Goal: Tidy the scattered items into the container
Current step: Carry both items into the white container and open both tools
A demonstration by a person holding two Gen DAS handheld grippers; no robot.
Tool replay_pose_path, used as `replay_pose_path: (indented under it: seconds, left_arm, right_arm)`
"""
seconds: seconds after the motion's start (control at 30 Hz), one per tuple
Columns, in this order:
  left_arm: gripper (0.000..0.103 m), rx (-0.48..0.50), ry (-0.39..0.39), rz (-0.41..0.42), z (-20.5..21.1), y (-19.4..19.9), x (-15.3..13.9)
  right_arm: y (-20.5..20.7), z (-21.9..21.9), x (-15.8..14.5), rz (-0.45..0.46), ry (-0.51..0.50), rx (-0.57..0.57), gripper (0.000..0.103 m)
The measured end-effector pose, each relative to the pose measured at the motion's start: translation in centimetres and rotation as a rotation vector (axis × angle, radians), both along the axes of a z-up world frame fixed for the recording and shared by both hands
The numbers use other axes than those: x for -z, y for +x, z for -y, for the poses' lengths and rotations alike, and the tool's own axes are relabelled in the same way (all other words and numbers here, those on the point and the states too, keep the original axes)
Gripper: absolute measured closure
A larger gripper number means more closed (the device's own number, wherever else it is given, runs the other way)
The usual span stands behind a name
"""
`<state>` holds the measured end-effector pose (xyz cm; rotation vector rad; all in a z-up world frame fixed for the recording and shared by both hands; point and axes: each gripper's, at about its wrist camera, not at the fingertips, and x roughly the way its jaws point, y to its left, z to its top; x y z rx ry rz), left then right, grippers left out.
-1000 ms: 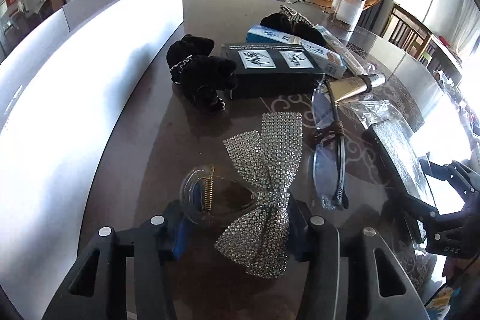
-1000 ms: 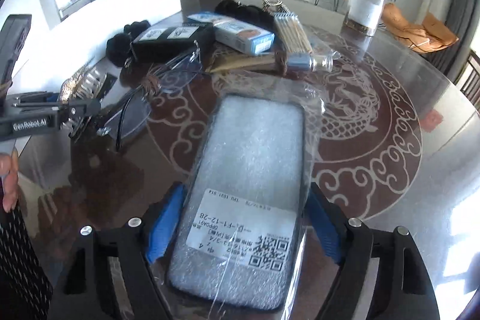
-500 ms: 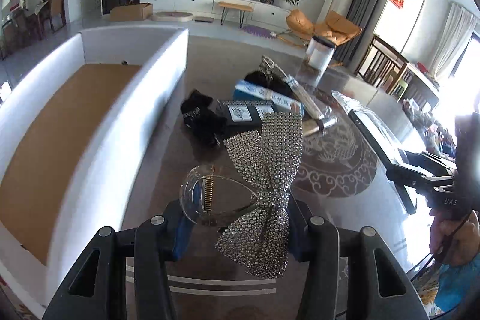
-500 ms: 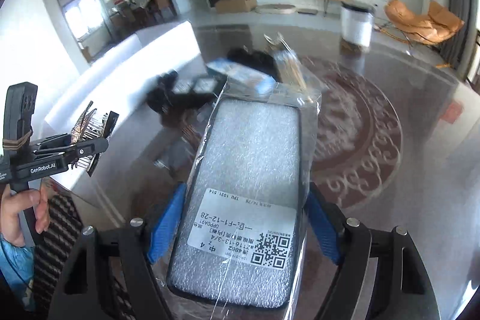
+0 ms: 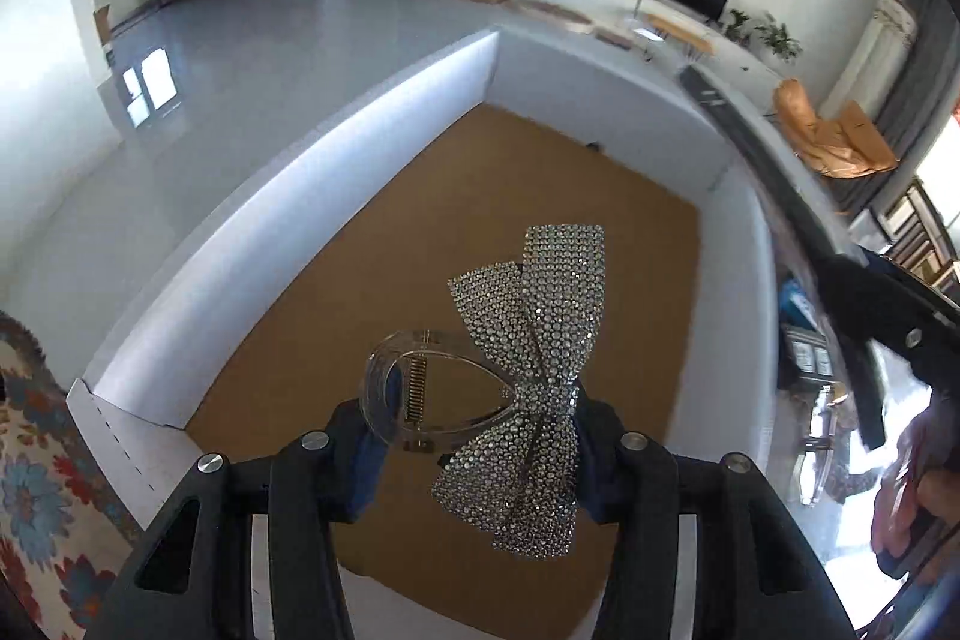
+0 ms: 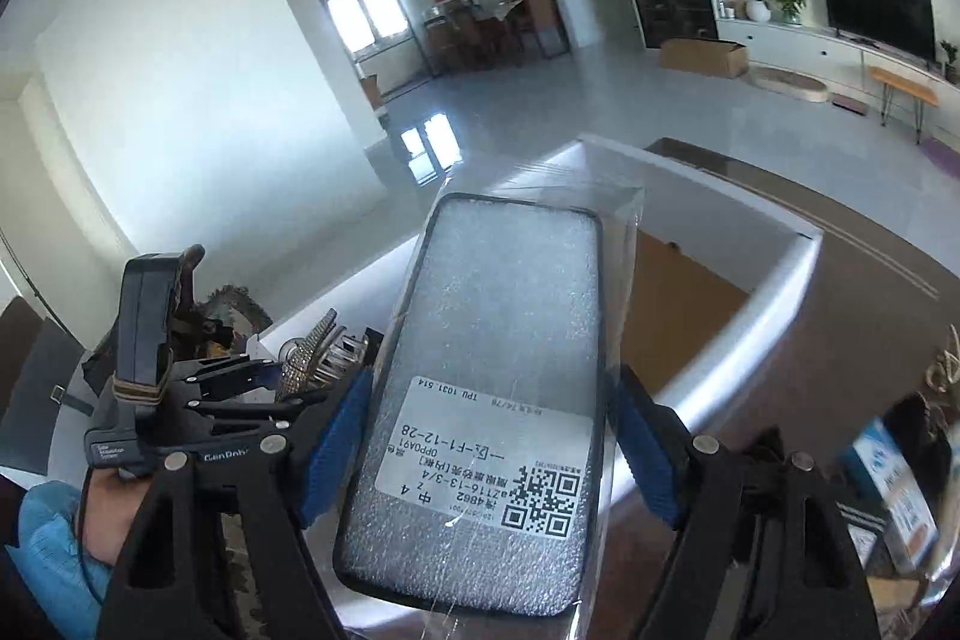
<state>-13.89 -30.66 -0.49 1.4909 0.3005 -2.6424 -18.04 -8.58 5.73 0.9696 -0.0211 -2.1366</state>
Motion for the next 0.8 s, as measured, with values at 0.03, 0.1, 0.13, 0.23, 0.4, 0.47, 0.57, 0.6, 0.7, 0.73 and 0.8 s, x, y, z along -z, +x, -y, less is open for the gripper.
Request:
replay_pose_path:
  seconds: [0.03,0.1,0.13,0.23,0.4,0.47,0.57,0.6,0.7,0.73,0.8]
  left_arm:
    - [0.052,-0.005,-0.003,0.026,0.6,-0.4,0.7]
    - [0.052,-0.013,-0.005,0.081,1.6,-1.1,1.9]
    - [0.051,-0.007,0.006,0.090,1.8,-1.3,2.3]
    - [0.000,0.006,0.002,0.096,2.1,-1.3,3.2]
    - [0.000,0.052,-0.030,0.061,1.4,-0.6,3.3]
    - [0.000,0.099,-0.027,0.058,0.7,-0.4,4.1]
    - [0.000,0.145,-0.081,0.092,-0.3,-1.4,4.6]
    - [0.000,0.150,-0.097,0.095,-0.8,-1.5,4.7]
    - [0.000,0.152,-0.101,0.095,-1.9,-1.2,4.6]
    - [0.000,0.154,-0.078,0.095,-2.0,-1.1,4.6]
    - [0.000,0.163,-0.088,0.090,-3.0,-0.7,4.5]
  right_arm:
    - [-0.7,2.1,0.9,0.010,0.015,-0.015,0.025]
    - [-1.7,5.2,3.4,0.052,0.060,-0.046,0.025]
    - [-1.9,6.1,4.4,0.061,0.086,-0.051,0.024]
    - [-1.6,8.4,6.9,0.058,0.211,-0.067,0.006]
    - [0.5,9.1,8.5,-0.059,0.354,-0.114,0.000]
    - [0.7,8.8,9.5,-0.080,0.411,-0.127,0.000]
    - [1.3,7.9,10.4,-0.161,0.470,-0.168,0.000]
    - [1.8,7.8,10.6,-0.184,0.492,-0.183,0.000]
    - [2.4,7.2,11.4,-0.244,0.523,-0.227,0.000]
    - [2.5,7.2,11.2,-0.247,0.514,-0.230,0.000]
    - [2.5,6.9,11.4,-0.245,0.503,-0.229,0.000]
